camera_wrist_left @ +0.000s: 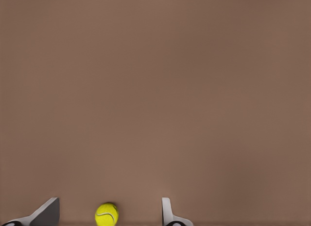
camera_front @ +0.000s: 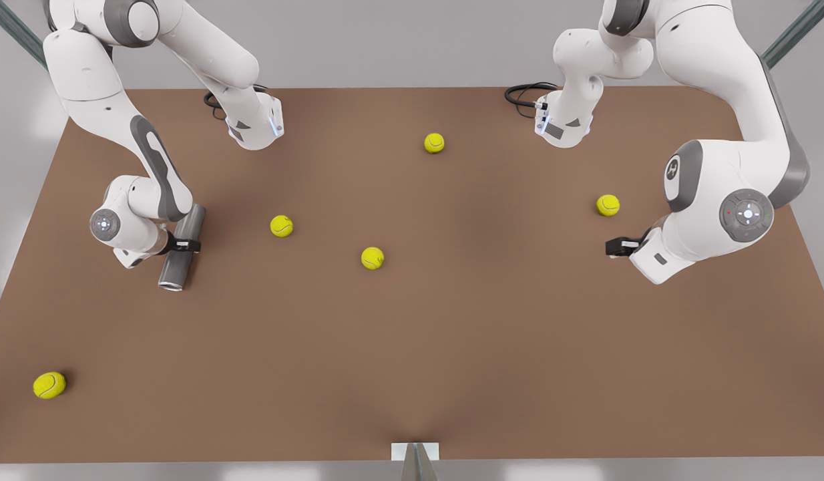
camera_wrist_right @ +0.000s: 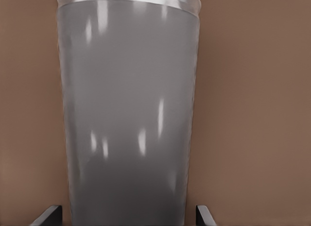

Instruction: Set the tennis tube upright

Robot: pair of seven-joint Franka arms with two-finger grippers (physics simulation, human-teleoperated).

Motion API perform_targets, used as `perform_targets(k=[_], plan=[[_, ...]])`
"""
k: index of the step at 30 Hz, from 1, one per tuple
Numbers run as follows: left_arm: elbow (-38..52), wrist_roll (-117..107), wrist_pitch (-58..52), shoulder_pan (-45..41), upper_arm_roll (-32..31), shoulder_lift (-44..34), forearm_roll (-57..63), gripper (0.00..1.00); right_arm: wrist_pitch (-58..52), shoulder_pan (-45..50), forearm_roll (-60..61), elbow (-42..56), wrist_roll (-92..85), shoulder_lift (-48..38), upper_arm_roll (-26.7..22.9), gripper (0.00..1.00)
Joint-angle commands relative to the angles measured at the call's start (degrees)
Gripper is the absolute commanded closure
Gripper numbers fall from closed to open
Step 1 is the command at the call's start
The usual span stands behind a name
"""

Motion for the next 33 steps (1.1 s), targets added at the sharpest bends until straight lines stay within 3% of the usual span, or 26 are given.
perform_targets(k=[1,5,9,23,26,29,33], plan=[[0.0,0.0,0.0,-0.03,0.0,0.0,0.01,0.0,0.01,0.0,0.0,0.0,0.0,0.16,0.0,0.03],[-0.09,0.0,0.0,0.05,0.0,0.0,0.01,0.0,0.1,-0.09,0.0,0.18,0.09,0.69,0.0,0.08],[-0.09,0.0,0.0,-0.03,0.0,0.08,0.01,0.0,0.1,-0.09,0.0,0.27,0.09,0.69,0.0,0.25],[-0.09,0.0,0.0,-0.03,0.0,0.08,0.01,0.0,-0.52,0.35,0.0,0.7,-0.09,0.51,0.09,0.23],[-0.09,0.0,0.0,0.05,0.0,0.08,0.01,0.0,-5.09,1.32,0.09,1.84,0.0,-0.19,0.26,0.22],[-0.09,0.0,0.0,0.05,0.0,0.08,0.01,0.0,-13.43,0.62,0.09,8.61,-0.09,-0.28,5.62,0.21],[-0.09,0.0,0.0,0.05,0.0,0.08,0.01,0.0,-21.0,2.73,0.09,17.67,0.0,-0.1,8.53,0.21]])
